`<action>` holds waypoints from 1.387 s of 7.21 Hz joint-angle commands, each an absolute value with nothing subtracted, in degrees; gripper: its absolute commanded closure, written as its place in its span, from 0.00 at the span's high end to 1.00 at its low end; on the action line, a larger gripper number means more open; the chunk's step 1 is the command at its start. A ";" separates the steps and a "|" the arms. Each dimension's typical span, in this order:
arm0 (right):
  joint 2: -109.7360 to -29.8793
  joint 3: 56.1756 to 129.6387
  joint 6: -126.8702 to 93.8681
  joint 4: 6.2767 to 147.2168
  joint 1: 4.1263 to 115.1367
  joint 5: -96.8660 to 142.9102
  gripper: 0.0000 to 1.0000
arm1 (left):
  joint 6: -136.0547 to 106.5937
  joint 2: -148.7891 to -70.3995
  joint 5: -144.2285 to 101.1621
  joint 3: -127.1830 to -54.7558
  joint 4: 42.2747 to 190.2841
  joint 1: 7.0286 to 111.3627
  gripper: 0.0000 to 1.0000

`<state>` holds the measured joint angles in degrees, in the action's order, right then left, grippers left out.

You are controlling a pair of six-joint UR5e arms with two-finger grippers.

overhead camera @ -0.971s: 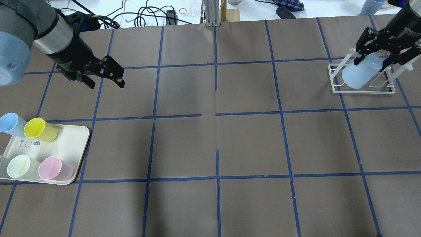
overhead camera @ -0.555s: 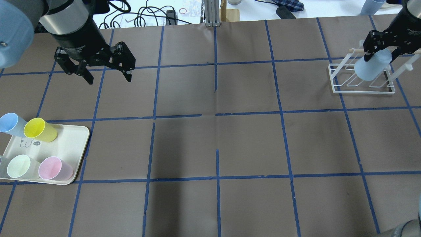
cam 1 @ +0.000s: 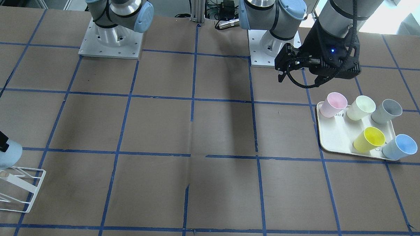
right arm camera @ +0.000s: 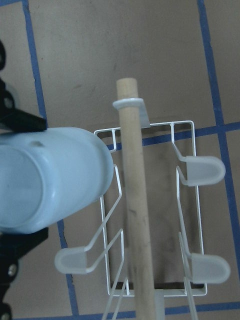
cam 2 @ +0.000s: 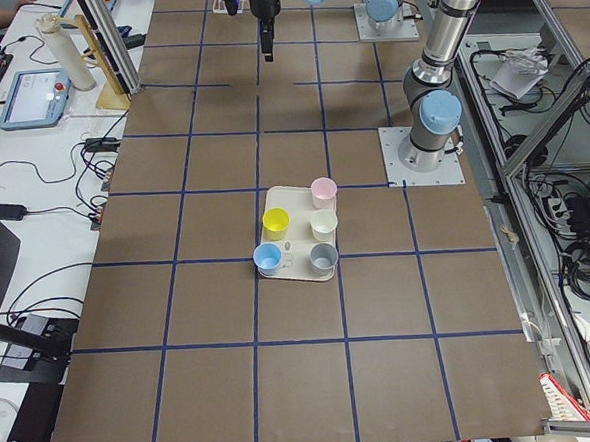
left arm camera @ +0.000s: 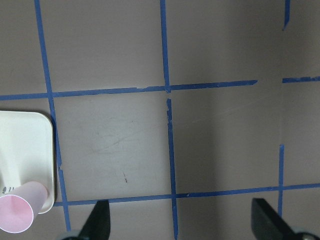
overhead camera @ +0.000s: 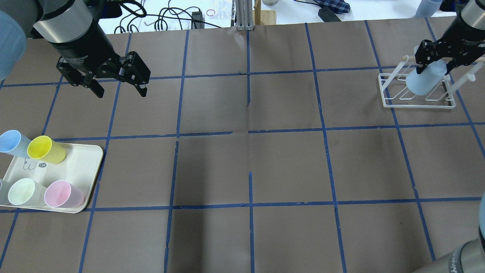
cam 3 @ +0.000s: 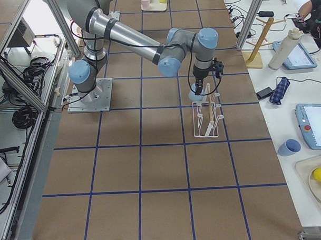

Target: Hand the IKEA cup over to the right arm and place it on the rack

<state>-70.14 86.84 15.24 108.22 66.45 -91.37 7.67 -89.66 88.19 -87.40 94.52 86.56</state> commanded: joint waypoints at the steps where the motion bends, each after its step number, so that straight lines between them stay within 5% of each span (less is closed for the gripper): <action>1: -69.26 86.92 15.03 109.15 66.45 -91.58 0.86 | 7.22 -89.82 88.50 -87.28 94.48 85.96 1.00; 2: -69.43 86.75 14.33 109.07 66.53 -91.06 1.00 | 7.03 -90.09 89.29 -87.10 94.40 85.96 1.00; 10: -87.96 86.92 -1.19 92.03 87.41 -90.79 1.00 | 4.92 -90.00 89.47 -87.28 94.31 87.27 1.00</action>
